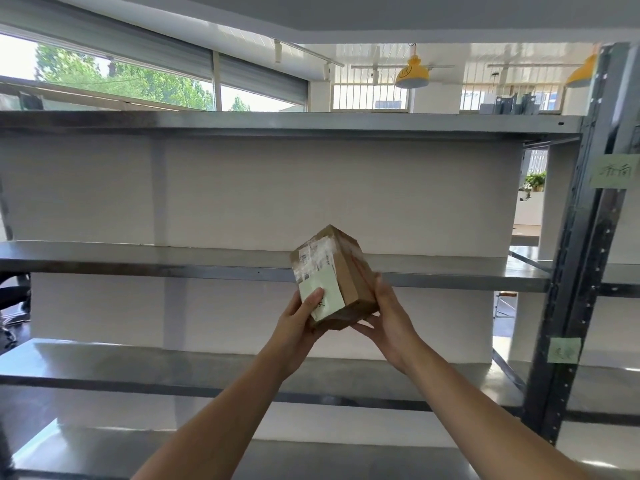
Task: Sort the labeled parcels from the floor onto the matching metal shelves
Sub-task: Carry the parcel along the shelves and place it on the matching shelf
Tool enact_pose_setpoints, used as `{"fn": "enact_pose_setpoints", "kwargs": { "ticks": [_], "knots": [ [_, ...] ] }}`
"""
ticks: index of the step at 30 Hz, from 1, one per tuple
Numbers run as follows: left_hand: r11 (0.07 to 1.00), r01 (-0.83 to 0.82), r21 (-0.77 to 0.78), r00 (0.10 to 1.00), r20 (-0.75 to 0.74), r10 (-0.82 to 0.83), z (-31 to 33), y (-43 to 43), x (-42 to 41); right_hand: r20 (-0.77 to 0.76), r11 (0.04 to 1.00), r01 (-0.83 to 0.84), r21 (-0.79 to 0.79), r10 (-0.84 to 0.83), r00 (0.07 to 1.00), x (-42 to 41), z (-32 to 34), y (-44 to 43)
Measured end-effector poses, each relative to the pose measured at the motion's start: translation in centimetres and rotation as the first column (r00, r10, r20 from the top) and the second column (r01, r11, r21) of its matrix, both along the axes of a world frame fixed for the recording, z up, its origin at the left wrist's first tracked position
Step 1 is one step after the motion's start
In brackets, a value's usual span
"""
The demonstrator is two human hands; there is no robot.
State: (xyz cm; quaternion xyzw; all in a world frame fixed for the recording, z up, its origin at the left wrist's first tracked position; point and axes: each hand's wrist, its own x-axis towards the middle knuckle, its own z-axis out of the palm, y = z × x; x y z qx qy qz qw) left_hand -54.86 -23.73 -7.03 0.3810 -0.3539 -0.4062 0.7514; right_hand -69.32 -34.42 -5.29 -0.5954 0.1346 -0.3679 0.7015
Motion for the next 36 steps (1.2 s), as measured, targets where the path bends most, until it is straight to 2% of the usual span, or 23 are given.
{"fn": "enact_pose_setpoints", "kwargs": {
  "ticks": [5,13,17,21,24,26,29,32,34,36],
  "knots": [
    [0.997,-0.037,0.067,0.993,0.115,0.029,-0.3,1.0,0.4,-0.110,0.987,0.049,-0.155,-0.067,0.992,0.0,-0.4,0.0],
    [0.992,-0.122,0.028,0.981,0.155,0.117,0.6,2.2,0.2,-0.238,0.991,-0.008,-0.130,-0.024,0.971,-0.6,-1.9,0.3],
    [0.990,-0.128,0.067,0.967,0.229,0.109,0.9,3.0,0.3,-0.222,0.997,0.064,-0.036,-0.071,0.972,-1.1,-2.2,0.4],
    [0.979,-0.173,0.104,0.960,0.239,0.144,0.5,3.5,0.9,-0.235,0.969,0.138,-0.207,-0.186,0.954,-1.6,-1.5,1.0],
    [0.971,-0.208,0.119,0.958,0.224,0.178,0.1,3.7,1.6,-0.280,0.903,0.127,-0.410,-0.257,0.925,-1.9,-0.9,1.1],
    [0.967,-0.231,0.110,0.949,0.244,0.199,0.1,3.8,1.8,-0.299,0.876,0.133,-0.464,-0.296,0.907,-2.0,-0.9,1.0],
    [0.950,-0.297,0.100,0.935,0.231,0.268,0.3,3.6,1.4,-0.291,0.907,0.161,-0.389,-0.287,0.913,-1.7,-0.9,0.9],
    [0.908,-0.396,0.138,0.908,0.203,0.365,0.5,3.0,1.0,-0.203,0.977,0.169,-0.131,-0.193,0.960,-1.4,-0.6,0.8],
    [0.892,-0.426,0.148,0.902,0.141,0.408,0.5,2.6,0.9,-0.134,0.990,0.140,0.028,-0.135,0.982,-1.6,-0.3,1.0],
    [0.878,-0.453,0.156,0.891,0.064,0.449,0.6,2.2,0.9,-0.127,0.987,0.143,0.076,-0.132,0.983,-1.8,-0.1,1.0]
  ]
}}
